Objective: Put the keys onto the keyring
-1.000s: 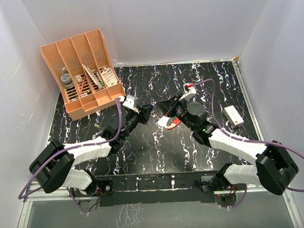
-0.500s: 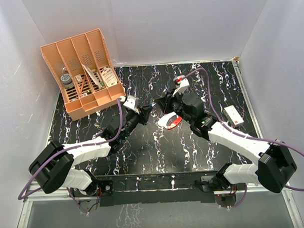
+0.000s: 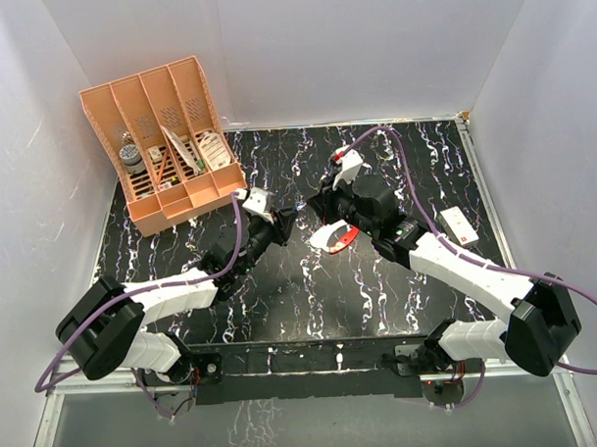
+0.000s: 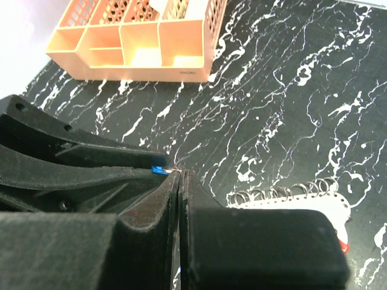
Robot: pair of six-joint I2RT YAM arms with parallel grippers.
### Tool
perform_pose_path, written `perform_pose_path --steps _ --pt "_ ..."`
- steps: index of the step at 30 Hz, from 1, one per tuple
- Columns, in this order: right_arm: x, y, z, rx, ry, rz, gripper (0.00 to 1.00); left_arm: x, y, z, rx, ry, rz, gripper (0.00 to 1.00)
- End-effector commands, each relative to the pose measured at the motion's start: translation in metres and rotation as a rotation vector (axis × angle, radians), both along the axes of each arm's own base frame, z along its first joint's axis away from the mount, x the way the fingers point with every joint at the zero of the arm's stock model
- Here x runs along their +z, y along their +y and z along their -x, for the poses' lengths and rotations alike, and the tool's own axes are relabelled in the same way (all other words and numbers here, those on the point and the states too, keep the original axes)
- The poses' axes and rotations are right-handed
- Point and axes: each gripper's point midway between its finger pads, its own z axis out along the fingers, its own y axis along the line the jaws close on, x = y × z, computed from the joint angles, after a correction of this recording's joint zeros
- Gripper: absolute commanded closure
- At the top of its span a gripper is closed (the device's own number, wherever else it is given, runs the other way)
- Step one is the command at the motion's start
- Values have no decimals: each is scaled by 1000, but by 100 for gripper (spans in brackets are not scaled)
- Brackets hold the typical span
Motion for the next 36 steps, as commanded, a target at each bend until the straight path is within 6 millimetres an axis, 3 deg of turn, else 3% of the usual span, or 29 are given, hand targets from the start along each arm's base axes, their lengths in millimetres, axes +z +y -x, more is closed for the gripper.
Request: perform_pose_path --steps 1,13,14,18,21,36 --pt "30 -1 3 25 -65 1 100 24 3 -5 37 -36 37 81" --pt "20 8 5 118 -46 116 100 24 -1 -6 27 -29 28 77" --pt "20 10 5 129 -45 129 100 24 -1 -6 22 -27 26 74" --pt "16 16 2 170 -27 171 100 26 -5 -2 -10 -24 20 46" --pt "13 20 2 203 -27 197 100 34 -4 3 -25 -43 25 37" --pt "20 16 6 296 -63 224 100 26 -9 13 -95 -70 -11 37"
